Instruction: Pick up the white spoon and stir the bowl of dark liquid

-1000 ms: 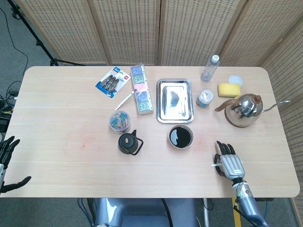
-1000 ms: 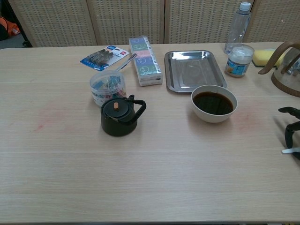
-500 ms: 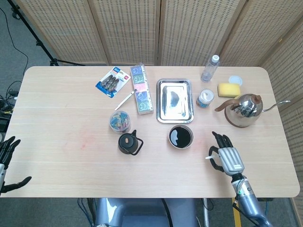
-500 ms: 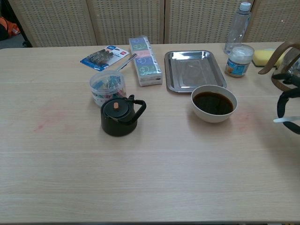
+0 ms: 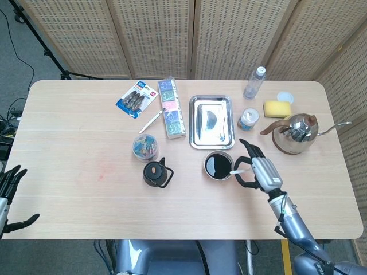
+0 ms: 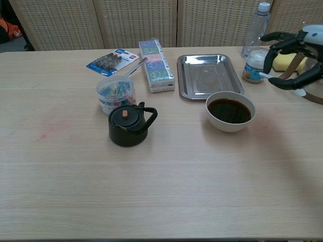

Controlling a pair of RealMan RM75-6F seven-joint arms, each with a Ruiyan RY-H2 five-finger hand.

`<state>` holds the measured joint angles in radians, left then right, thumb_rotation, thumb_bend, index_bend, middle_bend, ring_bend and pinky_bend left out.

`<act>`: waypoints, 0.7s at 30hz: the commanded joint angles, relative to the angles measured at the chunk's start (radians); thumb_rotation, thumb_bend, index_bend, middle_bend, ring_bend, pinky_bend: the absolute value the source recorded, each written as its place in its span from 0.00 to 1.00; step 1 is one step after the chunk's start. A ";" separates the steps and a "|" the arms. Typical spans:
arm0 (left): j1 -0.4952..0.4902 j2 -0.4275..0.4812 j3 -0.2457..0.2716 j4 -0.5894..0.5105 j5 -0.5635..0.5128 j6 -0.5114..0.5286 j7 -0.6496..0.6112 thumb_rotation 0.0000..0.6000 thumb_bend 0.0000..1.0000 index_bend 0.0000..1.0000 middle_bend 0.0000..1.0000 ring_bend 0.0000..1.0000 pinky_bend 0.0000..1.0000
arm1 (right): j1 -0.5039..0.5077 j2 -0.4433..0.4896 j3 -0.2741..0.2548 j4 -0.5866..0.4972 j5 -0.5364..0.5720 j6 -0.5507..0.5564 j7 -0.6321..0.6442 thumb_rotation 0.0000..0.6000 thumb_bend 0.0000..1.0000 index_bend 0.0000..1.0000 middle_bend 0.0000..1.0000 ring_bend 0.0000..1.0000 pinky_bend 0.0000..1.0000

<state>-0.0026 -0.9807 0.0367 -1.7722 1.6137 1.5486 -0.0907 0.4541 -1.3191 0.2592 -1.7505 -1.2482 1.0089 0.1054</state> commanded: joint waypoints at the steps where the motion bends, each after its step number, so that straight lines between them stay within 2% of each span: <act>1: 0.000 0.000 -0.001 0.000 -0.002 0.000 0.000 1.00 0.00 0.00 0.00 0.00 0.00 | 0.041 -0.002 0.040 -0.029 0.058 -0.042 0.017 1.00 0.45 0.57 0.00 0.00 0.00; 4: 0.000 0.001 -0.003 -0.001 -0.006 0.001 -0.003 1.00 0.00 0.00 0.00 0.00 0.00 | 0.074 -0.013 0.072 -0.044 0.114 -0.064 0.025 1.00 0.45 0.57 0.00 0.00 0.00; 11: -0.003 0.003 -0.005 -0.003 -0.012 -0.005 -0.005 1.00 0.00 0.00 0.00 0.00 0.00 | 0.139 -0.055 0.107 -0.040 0.236 -0.129 0.053 1.00 0.45 0.57 0.00 0.00 0.00; 16: -0.002 0.007 -0.007 -0.003 -0.015 -0.002 -0.018 1.00 0.00 0.00 0.00 0.00 0.00 | 0.180 -0.092 0.125 0.004 0.326 -0.198 0.112 1.00 0.45 0.57 0.00 0.00 0.00; 21: -0.004 0.011 -0.011 0.000 -0.021 -0.003 -0.028 1.00 0.00 0.00 0.00 0.00 0.00 | 0.200 -0.127 0.128 0.073 0.339 -0.226 0.155 1.00 0.45 0.57 0.00 0.00 0.00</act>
<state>-0.0061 -0.9700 0.0266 -1.7728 1.5930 1.5464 -0.1187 0.6433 -1.4308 0.3843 -1.6978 -0.9153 0.7937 0.2463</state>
